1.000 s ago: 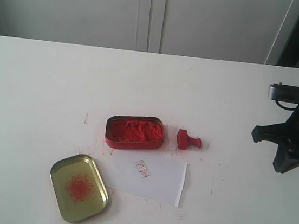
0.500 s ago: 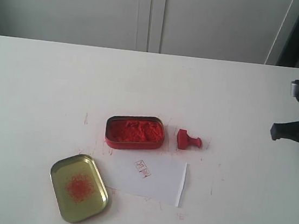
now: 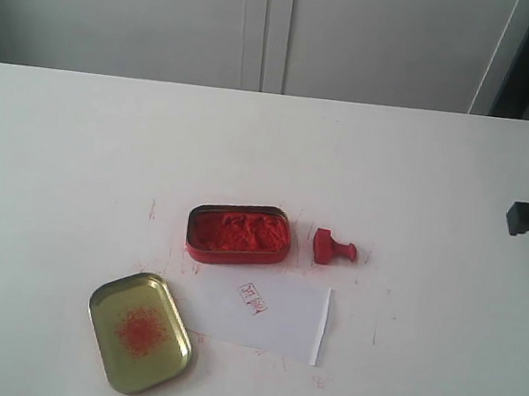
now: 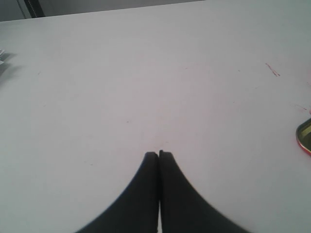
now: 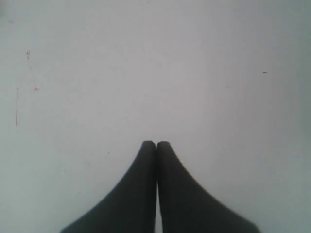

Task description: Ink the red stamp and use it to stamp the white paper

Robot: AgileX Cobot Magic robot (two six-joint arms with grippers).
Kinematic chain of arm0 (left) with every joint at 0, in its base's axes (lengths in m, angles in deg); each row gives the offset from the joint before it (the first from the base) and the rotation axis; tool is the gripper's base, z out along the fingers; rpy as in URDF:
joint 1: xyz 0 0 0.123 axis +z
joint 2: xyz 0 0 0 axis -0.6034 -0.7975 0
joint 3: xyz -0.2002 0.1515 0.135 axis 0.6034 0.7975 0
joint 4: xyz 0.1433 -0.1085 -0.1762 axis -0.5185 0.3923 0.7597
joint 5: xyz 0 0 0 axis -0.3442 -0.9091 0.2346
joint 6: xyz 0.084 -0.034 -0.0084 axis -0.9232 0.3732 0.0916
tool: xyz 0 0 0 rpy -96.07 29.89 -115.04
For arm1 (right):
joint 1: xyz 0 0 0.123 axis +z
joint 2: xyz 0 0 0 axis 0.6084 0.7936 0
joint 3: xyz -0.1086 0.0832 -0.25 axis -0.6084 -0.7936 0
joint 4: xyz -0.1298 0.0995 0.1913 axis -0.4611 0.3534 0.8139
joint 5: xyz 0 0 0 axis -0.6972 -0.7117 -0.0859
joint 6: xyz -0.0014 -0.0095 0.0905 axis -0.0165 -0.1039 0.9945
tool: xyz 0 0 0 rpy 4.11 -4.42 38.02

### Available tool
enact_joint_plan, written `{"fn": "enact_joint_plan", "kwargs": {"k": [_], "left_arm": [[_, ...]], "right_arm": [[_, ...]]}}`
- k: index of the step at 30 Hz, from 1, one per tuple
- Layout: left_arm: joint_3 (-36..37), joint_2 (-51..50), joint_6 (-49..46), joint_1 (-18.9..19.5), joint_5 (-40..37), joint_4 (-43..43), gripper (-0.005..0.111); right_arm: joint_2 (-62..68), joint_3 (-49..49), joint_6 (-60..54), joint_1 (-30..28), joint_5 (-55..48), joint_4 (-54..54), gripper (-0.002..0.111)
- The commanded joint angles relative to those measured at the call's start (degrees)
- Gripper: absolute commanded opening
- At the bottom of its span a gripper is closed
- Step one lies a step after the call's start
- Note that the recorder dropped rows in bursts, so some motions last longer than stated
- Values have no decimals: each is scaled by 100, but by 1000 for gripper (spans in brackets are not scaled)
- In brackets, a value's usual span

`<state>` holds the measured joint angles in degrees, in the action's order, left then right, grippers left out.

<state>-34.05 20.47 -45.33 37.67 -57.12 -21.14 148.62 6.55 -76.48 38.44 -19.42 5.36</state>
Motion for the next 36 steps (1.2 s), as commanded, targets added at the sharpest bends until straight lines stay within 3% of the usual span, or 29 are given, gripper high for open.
{"fn": "enact_joint_plan", "kwargs": {"k": [1, 23, 36], "left_arm": [[10, 2, 22, -16, 0, 33, 0], [10, 2, 22, -16, 0, 33, 0], [10, 2, 22, -16, 0, 33, 0]], "right_arm": [[-536, -223, -17, -35, 281, -33, 0], [-3950, -1736, -730, -35, 2036, 473, 0], [-4778, -2246, -1064, -35, 2630, 520, 0]]}}
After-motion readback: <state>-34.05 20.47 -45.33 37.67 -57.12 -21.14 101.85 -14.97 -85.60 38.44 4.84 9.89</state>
